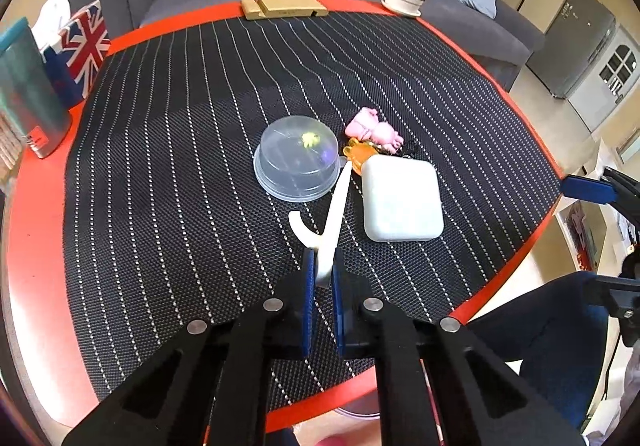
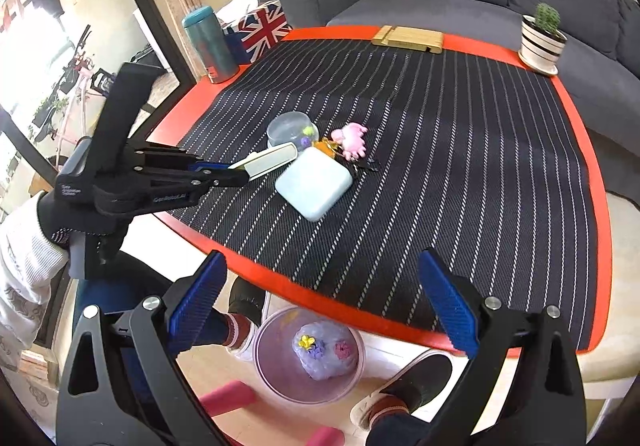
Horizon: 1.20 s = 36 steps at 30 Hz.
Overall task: Collect trash
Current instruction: 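Grasp the white plastic strip with the left gripper, then grasp the white square box with the right gripper while the left holds the strip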
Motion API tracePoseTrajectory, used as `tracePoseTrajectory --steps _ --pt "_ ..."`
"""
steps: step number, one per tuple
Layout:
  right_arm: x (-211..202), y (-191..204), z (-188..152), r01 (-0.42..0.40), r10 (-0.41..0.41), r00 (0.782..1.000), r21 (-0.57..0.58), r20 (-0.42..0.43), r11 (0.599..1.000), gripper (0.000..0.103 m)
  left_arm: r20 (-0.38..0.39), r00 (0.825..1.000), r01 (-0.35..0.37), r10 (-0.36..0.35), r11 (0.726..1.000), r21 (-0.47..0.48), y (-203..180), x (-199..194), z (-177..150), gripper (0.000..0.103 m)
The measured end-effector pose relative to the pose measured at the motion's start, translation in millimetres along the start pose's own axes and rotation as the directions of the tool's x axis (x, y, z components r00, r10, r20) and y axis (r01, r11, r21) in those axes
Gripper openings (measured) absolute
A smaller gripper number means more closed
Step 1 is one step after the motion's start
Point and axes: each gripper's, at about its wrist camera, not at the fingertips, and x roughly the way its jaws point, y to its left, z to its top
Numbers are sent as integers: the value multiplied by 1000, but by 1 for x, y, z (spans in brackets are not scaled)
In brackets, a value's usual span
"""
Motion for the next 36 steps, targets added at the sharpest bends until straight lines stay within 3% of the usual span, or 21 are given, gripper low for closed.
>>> tracePoseTrajectory --steps 14,32,36 --pt "54 18 39 5 -10 995 -47 -98 999 94 70 998 7 -5 1000 -30 12 -27 -2 8" --pt "124 29 67 35 -54 964 -75 -262 997 94 104 995 12 -6 998 -60 26 -43 -14 8" --pt "131 30 68 62 -85 960 -93 -269 994 86 107 994 15 -8 998 -65 28 -44 -16 8"
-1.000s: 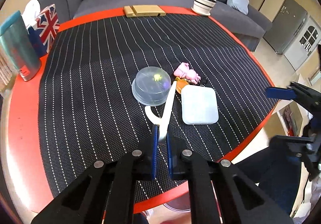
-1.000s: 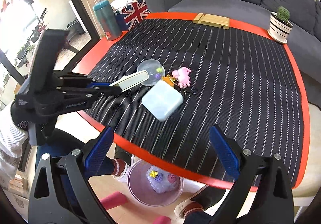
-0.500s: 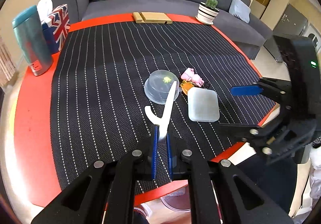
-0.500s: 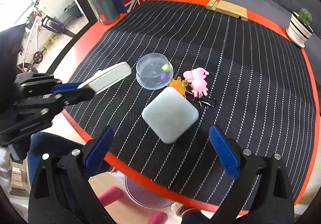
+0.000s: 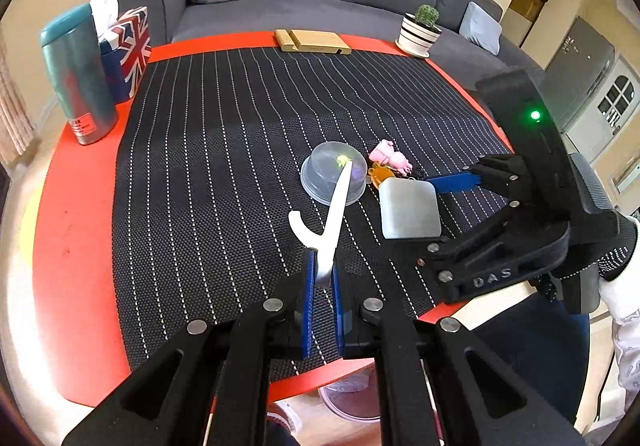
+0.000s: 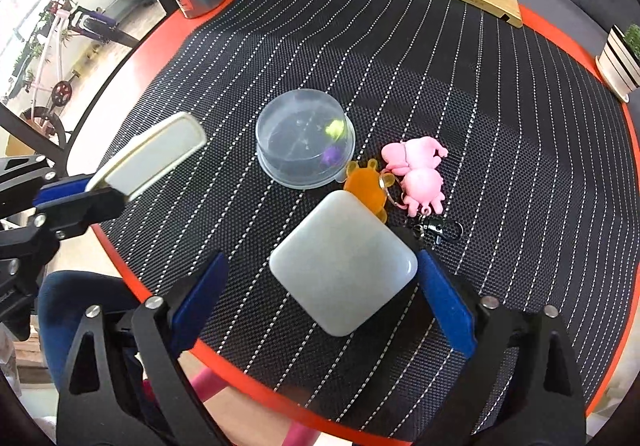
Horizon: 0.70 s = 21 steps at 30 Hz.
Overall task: Collect trash
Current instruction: 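Grasp the white square box with the right gripper while the left holds the strip, then carry the box over the wastebasket and release it with the right gripper while the left carries the strip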
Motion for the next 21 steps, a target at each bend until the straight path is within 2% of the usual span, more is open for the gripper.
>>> tracePoseTrajectory --steps 4,14,21 --pt "3 -2 -1 22 -22 1000 -5 -4 1000 72 1 1000 1 -1 1000 -4 3 0 -1 8" --pt "-13 -8 -12 16 -17 998 12 56 1000 71 8 1000 5 -5 1000 0 1 0 -1 8" --pt "-52 -9 -35 -4 -1 989 29 145 1000 71 30 1000 10 -11 1000 21 -10 -10 -3 8"
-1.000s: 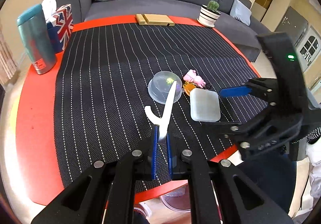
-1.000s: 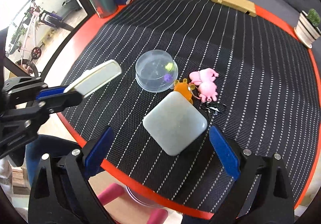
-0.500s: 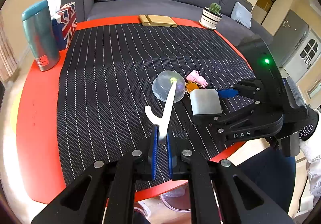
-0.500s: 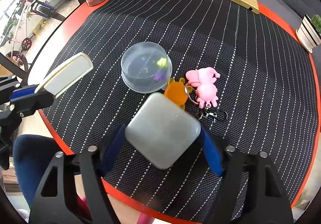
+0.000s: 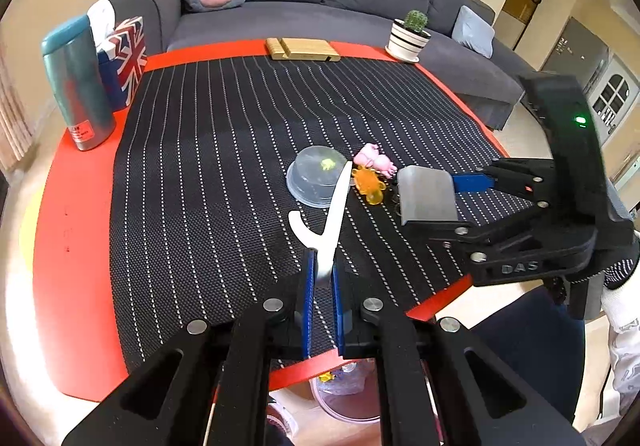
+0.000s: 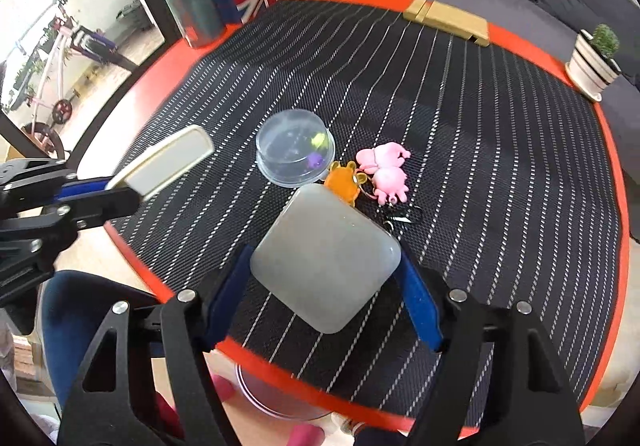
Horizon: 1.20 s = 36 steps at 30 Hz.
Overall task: Collect trash
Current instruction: 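Carry the box over the wastebasket and release it with the right gripper while the left carries the strip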
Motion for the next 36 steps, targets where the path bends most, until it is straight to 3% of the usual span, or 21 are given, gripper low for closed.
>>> tracePoseTrajectory --steps 17,28,36 --pt "-93 10 -71 -22 21 989 7 144 1000 71 55 998 25 -30 996 80 -46 -38 -24 8" --pt "-107 26 -122 -55 54 988 2 143 998 71 62 995 68 -74 992 104 -75 -57 -56 8" --pt "-102 39 -136 -96 98 988 -17 122 995 71 58 995 79 -86 991 107 -81 -67 -71 8"
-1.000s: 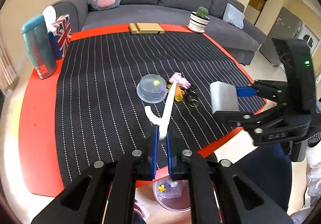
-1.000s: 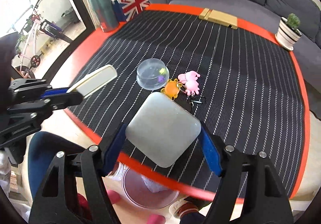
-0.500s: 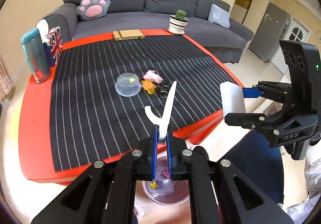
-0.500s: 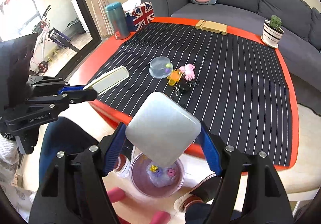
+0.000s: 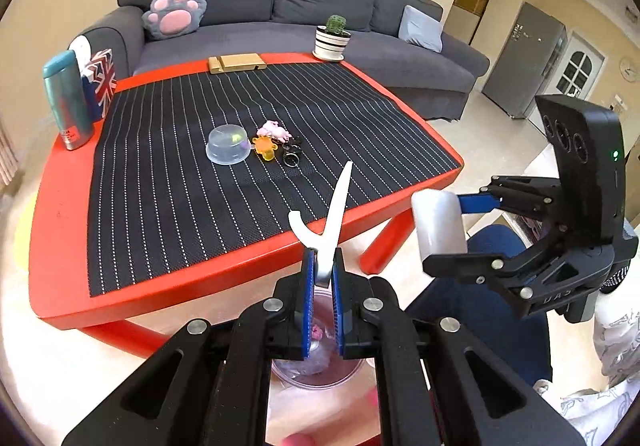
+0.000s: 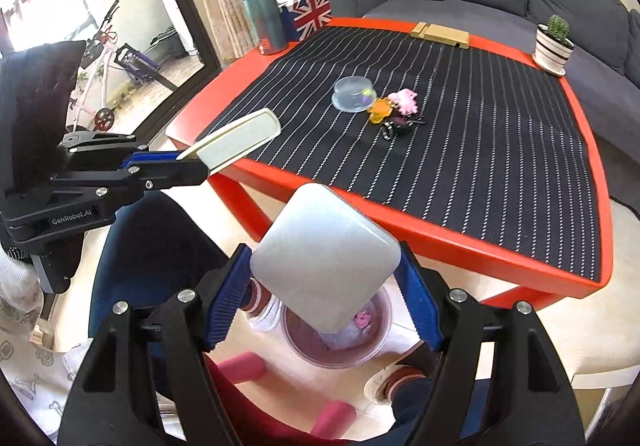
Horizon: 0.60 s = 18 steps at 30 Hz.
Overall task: Collect trash
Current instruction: 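Carry the box over the wastebasket and release it with the right gripper while the left carries the strip, then open the left gripper to drop the white strip into the wastebasket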
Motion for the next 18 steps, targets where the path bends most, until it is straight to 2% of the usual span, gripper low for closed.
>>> tracePoseTrajectory --steps 7,8,10,18 --pt "1 5 2 -23 23 1000 -15 1 1000 73 15 1000 -5 5 1000 13 -1 -8 4 8" --pt "1 5 2 -18 18 1000 -12 1 1000 84 14 1000 -5 5 1000 17 -1 -8 4 8" --pt "0 0 2 -7 7 1000 7 12 1000 92 10 1000 -4 4 1000 23 -2 -8 4 8" --pt "-5 -13 2 15 -16 1000 45 20 999 94 -1 1000 2 -2 999 33 -5 -6 3 8"
